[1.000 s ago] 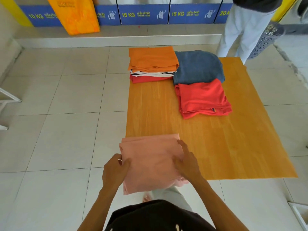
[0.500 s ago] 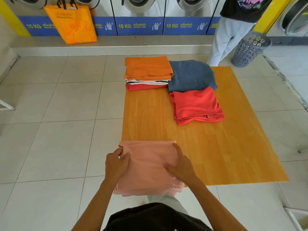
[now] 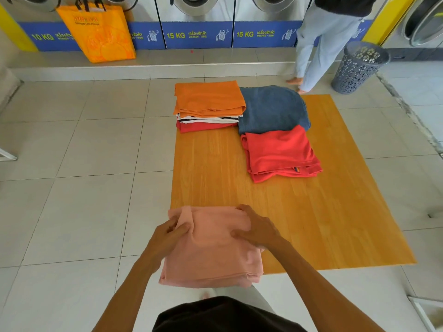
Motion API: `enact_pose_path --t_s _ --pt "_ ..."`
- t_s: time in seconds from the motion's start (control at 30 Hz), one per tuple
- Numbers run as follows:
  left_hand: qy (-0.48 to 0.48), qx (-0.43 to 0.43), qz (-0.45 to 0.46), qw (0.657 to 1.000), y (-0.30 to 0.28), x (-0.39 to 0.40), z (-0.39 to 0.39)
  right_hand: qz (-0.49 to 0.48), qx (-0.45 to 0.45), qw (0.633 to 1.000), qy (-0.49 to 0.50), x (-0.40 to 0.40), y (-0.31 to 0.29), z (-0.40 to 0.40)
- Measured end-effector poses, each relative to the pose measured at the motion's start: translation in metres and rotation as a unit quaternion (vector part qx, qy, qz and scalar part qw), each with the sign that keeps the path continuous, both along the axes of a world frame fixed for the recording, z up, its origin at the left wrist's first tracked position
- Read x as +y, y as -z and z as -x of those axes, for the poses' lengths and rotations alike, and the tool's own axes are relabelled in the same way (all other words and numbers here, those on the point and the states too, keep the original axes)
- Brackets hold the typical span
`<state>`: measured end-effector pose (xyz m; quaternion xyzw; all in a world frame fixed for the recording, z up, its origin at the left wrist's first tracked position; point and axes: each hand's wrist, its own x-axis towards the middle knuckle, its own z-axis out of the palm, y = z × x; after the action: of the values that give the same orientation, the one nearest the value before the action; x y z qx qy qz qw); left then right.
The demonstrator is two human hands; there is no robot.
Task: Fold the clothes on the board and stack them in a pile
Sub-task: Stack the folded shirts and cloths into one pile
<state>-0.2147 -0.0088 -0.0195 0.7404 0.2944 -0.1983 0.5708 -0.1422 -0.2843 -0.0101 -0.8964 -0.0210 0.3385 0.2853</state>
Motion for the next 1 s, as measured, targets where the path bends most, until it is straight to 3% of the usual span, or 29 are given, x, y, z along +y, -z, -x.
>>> enact_pose_path --t_s 0.27,0.4,0.5,0.63,0.8,0.93,1.0 --pt "-0.024 -0.01 0.03 0.999 0.0 0.001 -0.007 -0.058 0.055 0.994 0.074 -0.008 -0.002 -0.014" --pt "0.009 0.001 0.052 0.999 0.0 0.007 -0.017 -0.047 0.113 0.991 0.062 -0.009 -0.004 -0.032" --pt "-0.029 -0.002 0.041 0.999 0.005 0.014 -0.024 -0.035 0.122 0.991 0.041 -0.013 -0.005 -0.049" --pt "-0.098 0.0 -0.015 0.995 0.017 0.015 -0.035 -0.07 0.077 0.992 0.074 -0.016 -0.003 -0.064" --pt "-0.116 -0.019 -0.126 0.985 0.025 0.007 -0.049 -0.067 -0.075 0.982 0.162 -0.003 0.008 -0.061" --pt "-0.109 -0.03 -0.198 0.974 0.023 -0.001 -0.048 -0.078 -0.048 0.967 0.236 -0.002 0.012 -0.047" --pt "-0.121 -0.011 -0.186 0.975 0.021 -0.003 -0.042 -0.055 0.002 0.972 0.227 -0.004 0.016 -0.036"
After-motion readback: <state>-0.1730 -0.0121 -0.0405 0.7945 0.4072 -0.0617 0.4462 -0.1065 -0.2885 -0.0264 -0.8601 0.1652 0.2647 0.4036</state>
